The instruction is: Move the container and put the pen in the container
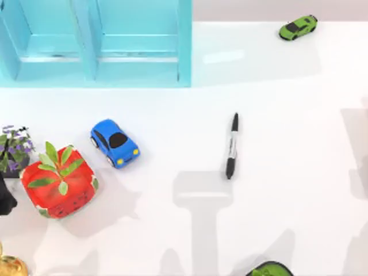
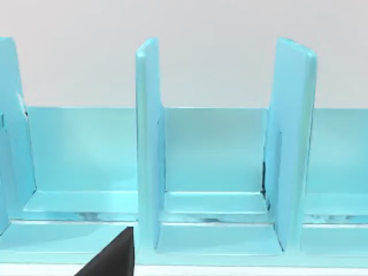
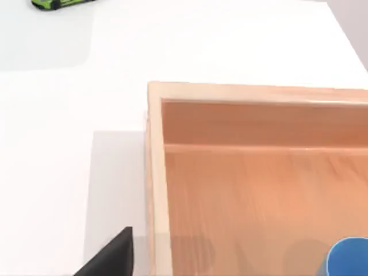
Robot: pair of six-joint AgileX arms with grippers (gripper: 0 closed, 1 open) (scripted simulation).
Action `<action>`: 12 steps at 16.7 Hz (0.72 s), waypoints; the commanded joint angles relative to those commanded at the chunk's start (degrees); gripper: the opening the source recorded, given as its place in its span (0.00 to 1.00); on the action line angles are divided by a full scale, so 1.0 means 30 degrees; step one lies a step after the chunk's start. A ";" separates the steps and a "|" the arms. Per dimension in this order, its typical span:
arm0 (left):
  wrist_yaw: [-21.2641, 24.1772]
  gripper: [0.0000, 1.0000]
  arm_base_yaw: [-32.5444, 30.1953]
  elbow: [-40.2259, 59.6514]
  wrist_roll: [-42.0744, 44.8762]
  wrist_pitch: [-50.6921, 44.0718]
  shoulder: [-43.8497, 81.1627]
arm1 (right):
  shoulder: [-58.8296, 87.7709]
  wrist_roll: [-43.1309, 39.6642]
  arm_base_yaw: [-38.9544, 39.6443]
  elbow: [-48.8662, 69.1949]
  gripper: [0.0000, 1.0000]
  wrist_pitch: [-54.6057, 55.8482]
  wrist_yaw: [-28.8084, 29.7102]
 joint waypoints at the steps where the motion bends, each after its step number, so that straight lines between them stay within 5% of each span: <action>1: 0.0000 1.00 0.0000 0.0000 0.0000 0.0000 0.0000 | 0.1632 -0.0429 -0.0448 0.1418 1.00 -0.1134 -0.0006; 12: 0.0000 1.00 0.0000 0.0000 0.0000 0.0000 0.0000 | 1.9458 -0.5124 -0.5164 1.6584 1.00 -1.3498 -0.0147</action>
